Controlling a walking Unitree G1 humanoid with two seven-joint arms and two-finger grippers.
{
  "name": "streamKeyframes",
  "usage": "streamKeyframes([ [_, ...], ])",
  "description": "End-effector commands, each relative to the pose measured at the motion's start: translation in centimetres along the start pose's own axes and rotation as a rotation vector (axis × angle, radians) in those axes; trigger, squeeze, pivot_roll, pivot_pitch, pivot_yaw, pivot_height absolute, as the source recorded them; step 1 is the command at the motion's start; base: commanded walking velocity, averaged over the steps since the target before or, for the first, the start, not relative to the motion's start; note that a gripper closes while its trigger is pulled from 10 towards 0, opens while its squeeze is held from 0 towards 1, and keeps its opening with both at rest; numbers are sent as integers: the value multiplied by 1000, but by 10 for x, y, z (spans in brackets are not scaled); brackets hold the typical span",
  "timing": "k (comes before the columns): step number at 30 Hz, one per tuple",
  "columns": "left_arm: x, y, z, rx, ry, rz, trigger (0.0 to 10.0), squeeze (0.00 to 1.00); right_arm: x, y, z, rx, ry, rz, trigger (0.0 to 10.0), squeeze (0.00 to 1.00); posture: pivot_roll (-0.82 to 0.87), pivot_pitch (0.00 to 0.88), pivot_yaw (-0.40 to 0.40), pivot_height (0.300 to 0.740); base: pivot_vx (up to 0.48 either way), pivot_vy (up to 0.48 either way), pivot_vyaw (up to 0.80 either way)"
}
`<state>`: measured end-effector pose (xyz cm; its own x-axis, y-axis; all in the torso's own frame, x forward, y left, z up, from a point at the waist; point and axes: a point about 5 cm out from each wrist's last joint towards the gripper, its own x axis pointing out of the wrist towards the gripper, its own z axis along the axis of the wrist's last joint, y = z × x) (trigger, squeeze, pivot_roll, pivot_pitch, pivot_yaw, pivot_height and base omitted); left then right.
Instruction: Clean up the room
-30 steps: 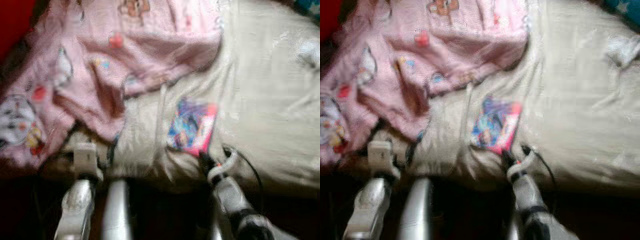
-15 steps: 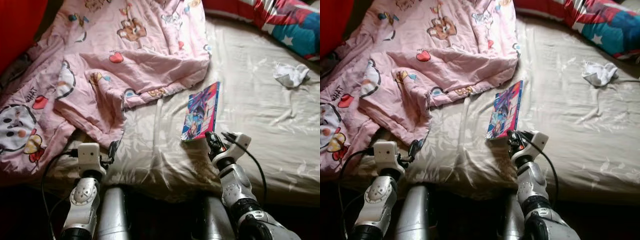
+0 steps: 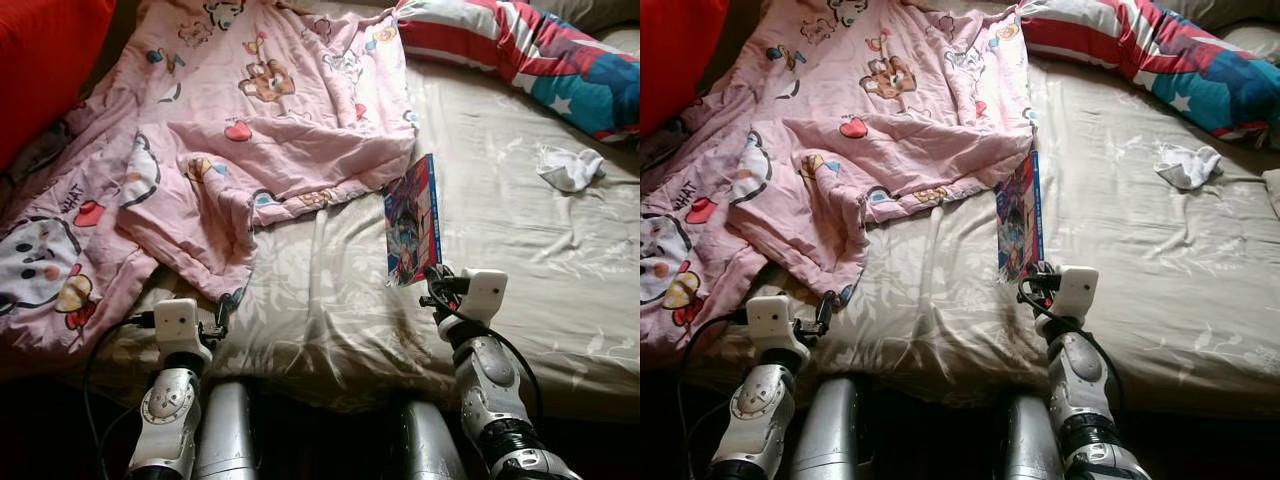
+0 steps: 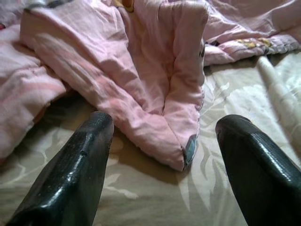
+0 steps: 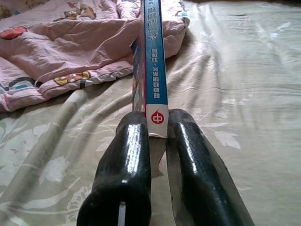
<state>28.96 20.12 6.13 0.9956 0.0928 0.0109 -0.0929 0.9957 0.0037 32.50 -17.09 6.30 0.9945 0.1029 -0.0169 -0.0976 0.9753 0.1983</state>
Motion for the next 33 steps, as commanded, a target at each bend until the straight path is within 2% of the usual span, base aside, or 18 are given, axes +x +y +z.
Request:
streamKeyframes([
  [1,-5,0,-7,-14,17,9,10000,0,1,1,6,-29,-32,-5,10000,0,98,145,-93,666,0,0,0],
  [11,-6,1,-11,-20,29,14,10000,0,2,2,6,-21,-28,-19,10000,0,94,154,-98,731,0,0,0],
  [16,-6,1,-12,-12,29,11,10000,0,1,1,5,-9,-24,-34,10000,0,93,160,-100,731,0,0,0],
  [33,-6,0,-10,1,14,-3,10000,0,-3,-3,0,27,-9,-93,10000,0,92,171,-93,731,0,-460,0],
])
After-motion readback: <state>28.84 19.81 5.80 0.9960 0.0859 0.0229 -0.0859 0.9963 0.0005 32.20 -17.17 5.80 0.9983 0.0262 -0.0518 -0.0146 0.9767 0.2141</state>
